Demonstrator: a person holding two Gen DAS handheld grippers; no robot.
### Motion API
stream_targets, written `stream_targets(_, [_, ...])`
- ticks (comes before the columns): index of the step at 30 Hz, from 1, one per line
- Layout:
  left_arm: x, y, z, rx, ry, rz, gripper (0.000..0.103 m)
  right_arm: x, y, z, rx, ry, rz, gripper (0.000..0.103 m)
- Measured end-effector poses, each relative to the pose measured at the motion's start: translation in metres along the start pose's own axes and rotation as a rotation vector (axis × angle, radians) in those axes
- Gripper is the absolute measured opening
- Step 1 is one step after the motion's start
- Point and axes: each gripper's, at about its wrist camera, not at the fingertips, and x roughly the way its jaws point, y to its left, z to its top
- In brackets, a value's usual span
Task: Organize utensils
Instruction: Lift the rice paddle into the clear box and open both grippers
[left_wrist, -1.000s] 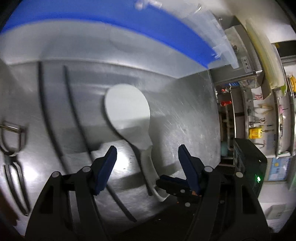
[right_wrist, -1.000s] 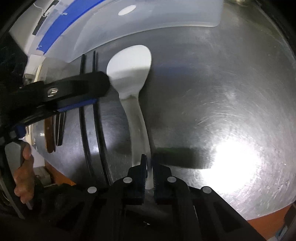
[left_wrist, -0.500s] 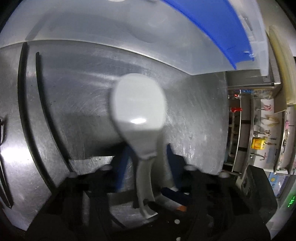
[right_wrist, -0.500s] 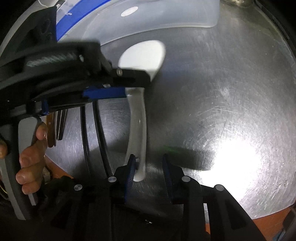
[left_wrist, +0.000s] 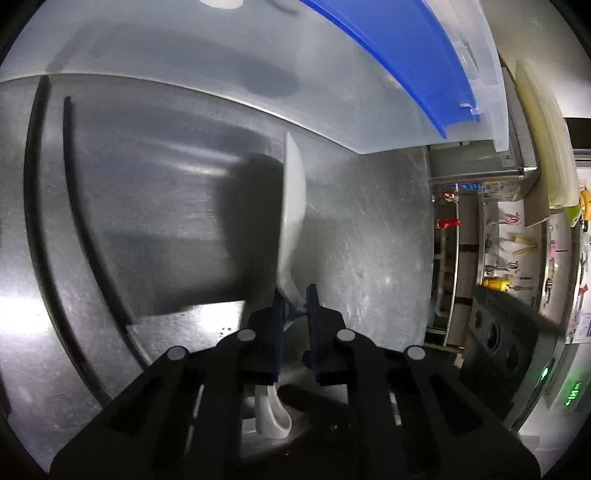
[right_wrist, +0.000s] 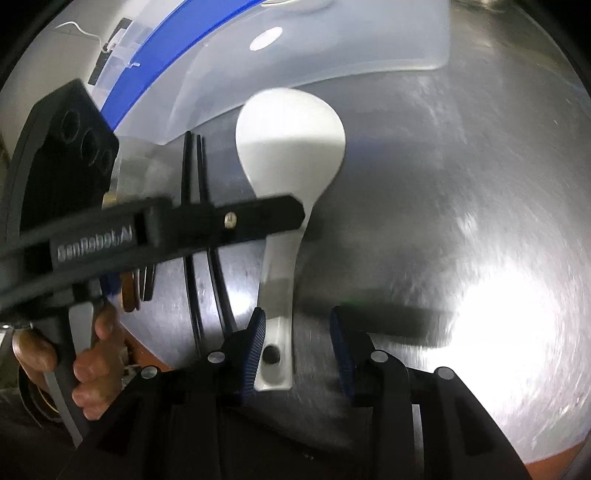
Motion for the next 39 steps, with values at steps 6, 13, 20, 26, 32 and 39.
stream_targets(6, [0.002, 0.005, 0.000, -0.029, 0.009, -0.048, 0.011, 0.004, 0.005, 0.021, -0.046, -0.014, 0.019, 0.038])
stream_targets(13, [-0.004, 0.003, -0.003, -0.016, 0.008, -0.104, 0.011, 0.012, 0.020, 0.016, -0.121, -0.057, -0.004, 0.026])
stream_targets(20, [-0.028, 0.001, -0.004, 0.037, -0.008, -0.164, 0.011, -0.017, 0.028, 0.011, -0.184, -0.142, -0.033, 0.021])
stream_targets(26, [-0.064, -0.025, -0.003, 0.145, -0.055, -0.239, 0.011, -0.071, 0.046, -0.002, -0.260, -0.243, -0.072, 0.021])
stream_targets(32, [-0.116, -0.053, 0.015, 0.266, -0.136, -0.299, 0.011, -0.120, 0.074, 0.000, -0.337, -0.359, -0.120, 0.021])
stream_targets(39, [-0.164, -0.079, 0.034, 0.382, -0.253, -0.309, 0.011, -0.164, 0.091, 0.011, -0.400, -0.469, -0.159, 0.021])
